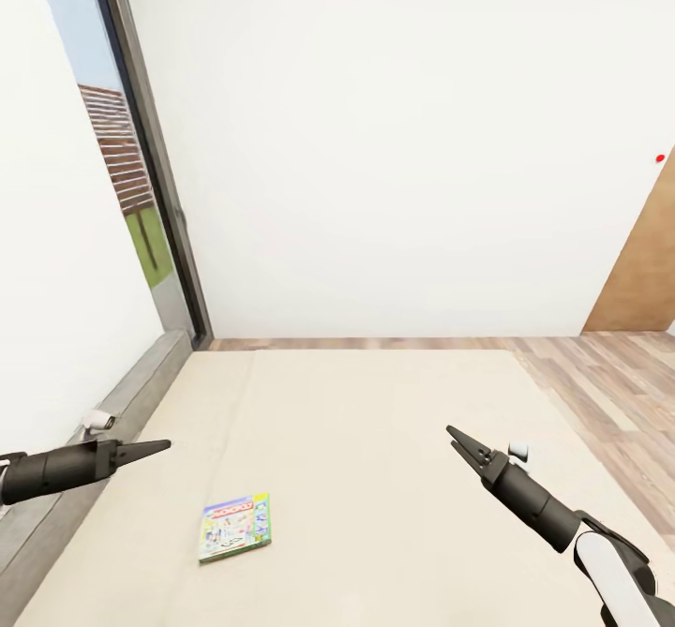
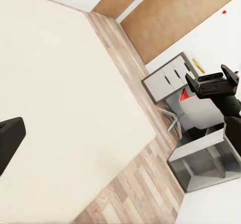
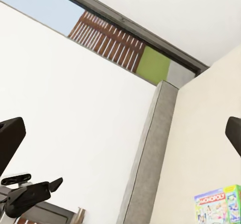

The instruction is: Put all the toys in the child's room - the three board games (two on the bed and one on the table), the two jigsaw puzzles on the table, and the tennis ball on the table - inside the toy box on the table in the child's room.

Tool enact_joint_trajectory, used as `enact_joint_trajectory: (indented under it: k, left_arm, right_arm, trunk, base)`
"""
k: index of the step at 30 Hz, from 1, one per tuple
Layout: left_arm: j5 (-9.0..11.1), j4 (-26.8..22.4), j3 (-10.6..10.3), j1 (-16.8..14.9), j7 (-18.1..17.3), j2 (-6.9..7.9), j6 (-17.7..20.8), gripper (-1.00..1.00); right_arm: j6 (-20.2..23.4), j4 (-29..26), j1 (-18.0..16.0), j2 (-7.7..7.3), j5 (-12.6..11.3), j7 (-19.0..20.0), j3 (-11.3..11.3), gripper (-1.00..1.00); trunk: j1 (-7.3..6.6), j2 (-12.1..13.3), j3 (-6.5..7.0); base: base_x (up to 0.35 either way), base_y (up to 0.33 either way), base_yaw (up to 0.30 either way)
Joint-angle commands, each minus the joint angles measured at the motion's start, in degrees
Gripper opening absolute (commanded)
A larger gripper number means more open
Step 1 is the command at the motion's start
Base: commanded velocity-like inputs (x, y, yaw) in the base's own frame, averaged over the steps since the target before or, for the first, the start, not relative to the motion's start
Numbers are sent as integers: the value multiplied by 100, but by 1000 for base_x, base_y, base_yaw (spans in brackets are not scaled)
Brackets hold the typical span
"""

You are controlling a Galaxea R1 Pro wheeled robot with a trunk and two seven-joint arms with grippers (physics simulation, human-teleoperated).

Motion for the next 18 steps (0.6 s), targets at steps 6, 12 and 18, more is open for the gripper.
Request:
enact_joint_trajectory:
  k: [6,12,18]
  left_arm:
    - [-6,7,0,-4,-24,1,61,100]
    - [-32,10,-12,-4,-24,-6,68,100]
    - [-60,15,-29,-4,-24,-22,86,100]
  right_arm:
    - [43,-3,-5,0,-38,4,-6,100]
    - [43,-4,-5,0,-29,-5,-6,100]
    - [40,-5,-5,4,-11,-45,3,100]
  trunk:
    - [4,-13,-13]
    - [4,-13,-13]
    - [4,-13,-13]
  base:
    - [0,143,0]
    - [0,19,0]
    - [0,2,0]
